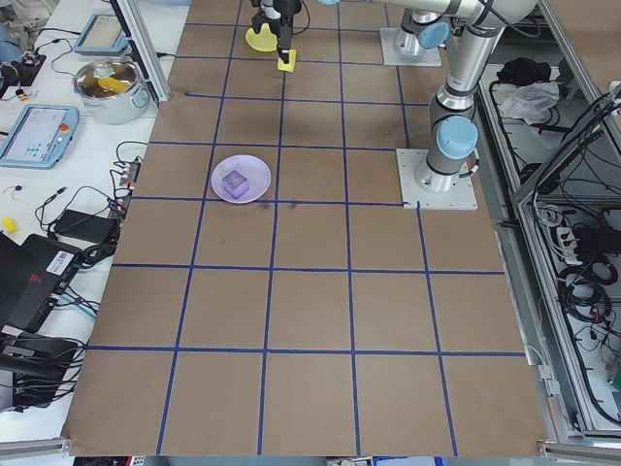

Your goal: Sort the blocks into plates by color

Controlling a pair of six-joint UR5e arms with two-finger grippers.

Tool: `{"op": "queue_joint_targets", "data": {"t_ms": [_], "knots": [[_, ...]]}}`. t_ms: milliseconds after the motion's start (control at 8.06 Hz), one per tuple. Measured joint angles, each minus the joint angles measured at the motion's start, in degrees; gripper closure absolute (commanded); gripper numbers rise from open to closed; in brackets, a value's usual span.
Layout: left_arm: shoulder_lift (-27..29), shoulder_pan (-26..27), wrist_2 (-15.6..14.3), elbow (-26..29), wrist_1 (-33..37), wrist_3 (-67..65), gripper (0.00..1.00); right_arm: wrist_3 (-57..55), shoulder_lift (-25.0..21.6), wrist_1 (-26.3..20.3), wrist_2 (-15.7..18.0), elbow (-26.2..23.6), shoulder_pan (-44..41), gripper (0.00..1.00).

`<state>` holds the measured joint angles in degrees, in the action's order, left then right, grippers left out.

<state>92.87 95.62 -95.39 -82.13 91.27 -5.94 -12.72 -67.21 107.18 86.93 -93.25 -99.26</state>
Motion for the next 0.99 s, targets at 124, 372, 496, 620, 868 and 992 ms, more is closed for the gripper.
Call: {"op": "queue_joint_targets", "data": {"t_ms": [124, 372, 496, 620, 868, 992], "knots": [[-0.12, 0.0, -0.08, 0.03, -0.02, -0.07, 0.0, 1.49, -1.71, -0.01, 0.64, 0.9, 2.62, 1.0], [-0.25, 0.0, -0.2, 0.35, 0.03, -0.14, 0.0, 7.48, -3.34, 0.38, 1.85, 2.22, 9.25, 1.0], [-0.24, 0.0, -0.22, 0.26, 0.07, -0.14, 0.0, 12.07, -3.28, 1.81, 2.22, 2.5, 12.59, 1.0], [-0.21, 0.0, -0.22, 0.15, 0.14, -0.13, 0.0, 16.66, -2.87, 3.51, 2.41, 2.67, 15.74, 1.0], [-0.16, -0.03, -0.16, -0.05, 1.08, -0.13, 0.0, 22.09, -0.25, 7.05, 2.8, 2.74, 19.43, 1.0], [-0.15, -0.03, -0.15, -0.09, 1.45, -0.13, 0.0, 24.47, 1.72, 9.95, 4.29, 2.66, 20.08, 1.0]]}}
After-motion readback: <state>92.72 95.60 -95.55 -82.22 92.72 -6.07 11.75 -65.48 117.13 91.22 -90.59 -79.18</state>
